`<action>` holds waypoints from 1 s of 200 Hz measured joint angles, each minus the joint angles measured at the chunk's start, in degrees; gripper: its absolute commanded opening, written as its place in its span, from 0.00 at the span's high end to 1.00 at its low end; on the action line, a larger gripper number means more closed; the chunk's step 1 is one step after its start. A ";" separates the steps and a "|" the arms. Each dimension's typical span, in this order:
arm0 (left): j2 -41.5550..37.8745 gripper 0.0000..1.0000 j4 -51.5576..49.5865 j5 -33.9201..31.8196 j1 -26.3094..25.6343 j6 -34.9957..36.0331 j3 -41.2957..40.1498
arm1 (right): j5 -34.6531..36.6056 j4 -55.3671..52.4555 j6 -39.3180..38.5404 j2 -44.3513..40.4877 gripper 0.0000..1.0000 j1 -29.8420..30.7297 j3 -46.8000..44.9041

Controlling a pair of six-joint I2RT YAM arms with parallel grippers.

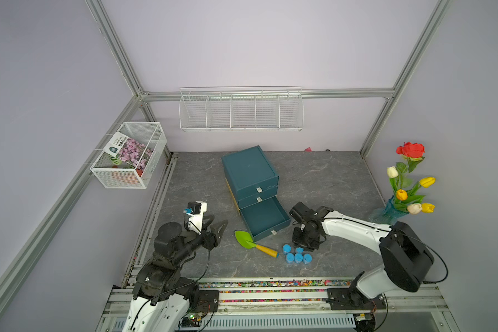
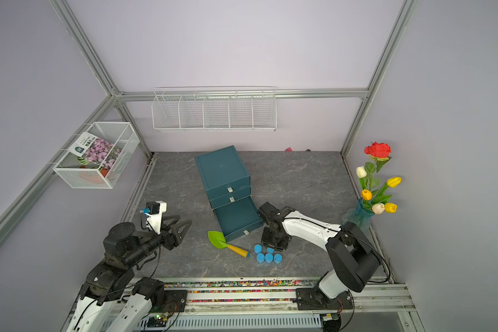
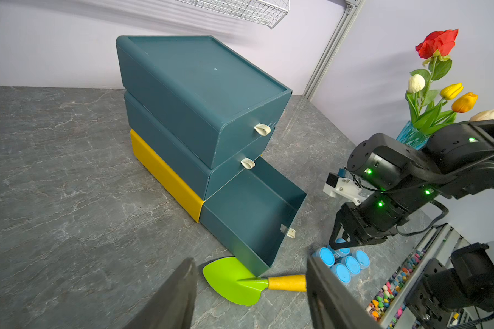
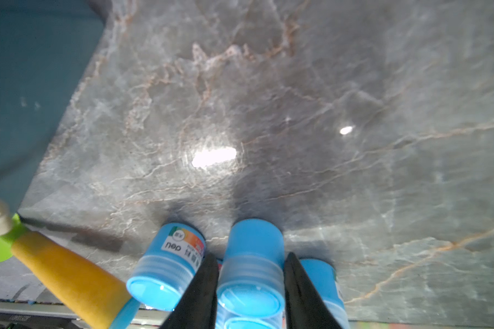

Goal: Put the paint cans in the drawer according to color
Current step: Pick up the paint can at the center of the board, then place the paint can in the drawer.

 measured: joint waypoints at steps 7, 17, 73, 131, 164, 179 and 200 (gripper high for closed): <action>0.00 0.36 0.00 -0.02 0.00 0.00 0.00 | 0.28 -0.68 0.44 -0.48 0.94 0.02 0.55; 0.00 0.36 -0.02 0.00 0.00 0.00 0.00 | 0.92 -2.23 1.05 -1.18 0.95 0.07 2.36; -0.04 0.36 0.00 -0.02 0.00 0.00 0.00 | 4.83 -4.59 7.45 -1.25 0.99 3.96 22.45; -0.46 0.36 0.00 0.02 0.00 0.00 0.00 | 8.52 -0.92 20.61 12.85 1.00 9.05 34.64; -0.66 0.36 0.00 0.04 0.00 0.00 0.00 | 9.33 0.63 29.18 17.66 1.00 10.19 35.71; -0.70 0.36 0.00 0.04 0.00 0.00 0.00 | 9.77 1.38 32.54 18.93 1.00 10.38 35.52; -0.79 0.36 0.00 0.04 0.00 0.00 0.00 | 10.05 3.37 35.41 20.35 1.00 10.47 35.41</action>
